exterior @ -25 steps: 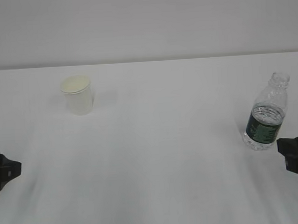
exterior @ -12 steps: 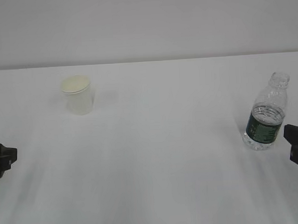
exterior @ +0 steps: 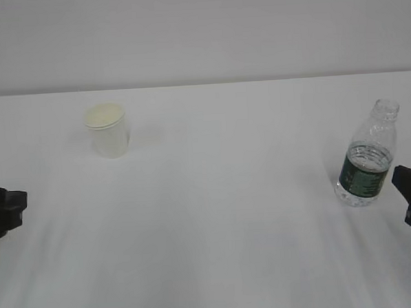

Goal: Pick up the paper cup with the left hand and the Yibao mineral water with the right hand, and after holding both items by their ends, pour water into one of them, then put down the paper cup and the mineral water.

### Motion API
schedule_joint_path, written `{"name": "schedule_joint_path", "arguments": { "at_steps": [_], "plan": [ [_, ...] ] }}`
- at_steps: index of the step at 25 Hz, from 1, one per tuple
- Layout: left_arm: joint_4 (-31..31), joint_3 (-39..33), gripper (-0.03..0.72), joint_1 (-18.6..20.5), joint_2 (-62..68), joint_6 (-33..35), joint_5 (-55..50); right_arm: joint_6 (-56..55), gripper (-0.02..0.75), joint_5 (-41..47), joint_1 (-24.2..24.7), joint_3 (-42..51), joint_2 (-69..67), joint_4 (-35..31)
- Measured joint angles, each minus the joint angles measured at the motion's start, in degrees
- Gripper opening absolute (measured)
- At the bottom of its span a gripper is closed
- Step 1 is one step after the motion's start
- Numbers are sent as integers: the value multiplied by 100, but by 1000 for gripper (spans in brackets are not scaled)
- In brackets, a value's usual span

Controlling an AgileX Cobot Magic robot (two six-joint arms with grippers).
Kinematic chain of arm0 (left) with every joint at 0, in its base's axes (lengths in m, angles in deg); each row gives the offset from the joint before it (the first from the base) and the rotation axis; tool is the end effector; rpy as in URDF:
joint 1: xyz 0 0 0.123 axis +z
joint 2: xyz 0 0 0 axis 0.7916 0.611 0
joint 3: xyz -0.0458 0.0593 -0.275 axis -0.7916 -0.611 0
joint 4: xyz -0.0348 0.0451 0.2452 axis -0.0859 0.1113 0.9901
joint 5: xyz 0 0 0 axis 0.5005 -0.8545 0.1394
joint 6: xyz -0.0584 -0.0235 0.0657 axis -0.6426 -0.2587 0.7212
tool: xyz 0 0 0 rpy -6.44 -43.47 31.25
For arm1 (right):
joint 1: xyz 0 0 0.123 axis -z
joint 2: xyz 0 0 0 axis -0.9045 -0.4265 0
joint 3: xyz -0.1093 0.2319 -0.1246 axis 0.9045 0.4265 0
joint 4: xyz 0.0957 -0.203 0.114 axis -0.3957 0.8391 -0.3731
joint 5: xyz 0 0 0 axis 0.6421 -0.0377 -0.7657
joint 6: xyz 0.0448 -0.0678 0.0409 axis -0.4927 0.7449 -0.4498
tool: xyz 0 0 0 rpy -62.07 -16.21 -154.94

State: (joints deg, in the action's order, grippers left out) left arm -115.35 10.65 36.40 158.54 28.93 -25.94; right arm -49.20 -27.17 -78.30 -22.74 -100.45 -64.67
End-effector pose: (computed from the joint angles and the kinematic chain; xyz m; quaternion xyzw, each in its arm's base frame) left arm 0.2157 -0.0474 0.1760 0.0314 0.8884 -0.0258 0.4572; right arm 0.1655 0.0312 0.1716 -0.0178 0.8188 0.0664 0.5699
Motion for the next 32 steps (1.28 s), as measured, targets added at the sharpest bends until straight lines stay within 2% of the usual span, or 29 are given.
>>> {"name": "schedule_joint_path", "arguments": {
  "at_steps": [5, 9, 13, 20, 29, 32],
  "plan": [
    [187, -454, 450, -397, 9, -390, 841, -55, 446, -8, 0, 0, 0, 122],
    [1079, -999, 450, -439, 9, -1505, 1773, -119, 447, -48, 0, 0, 0, 238],
    [1798, -1212, 449, -448, 69, -1989, 2194, -142, 447, -48, 0, 0, 0, 271],
    [2054, -1235, 449, -448, 668, -2075, 2615, -167, 446, -58, 0, 0, 0, 325],
    [1836, -1235, 449, -448, 1207, -2039, 3576, 0, 446, -84, 0, 0, 0, 287],
    [1827, -1235, 445, -281, 1220, -1876, 3731, 152, 446, -251, 0, 0, -67, 245]
  ]
}}
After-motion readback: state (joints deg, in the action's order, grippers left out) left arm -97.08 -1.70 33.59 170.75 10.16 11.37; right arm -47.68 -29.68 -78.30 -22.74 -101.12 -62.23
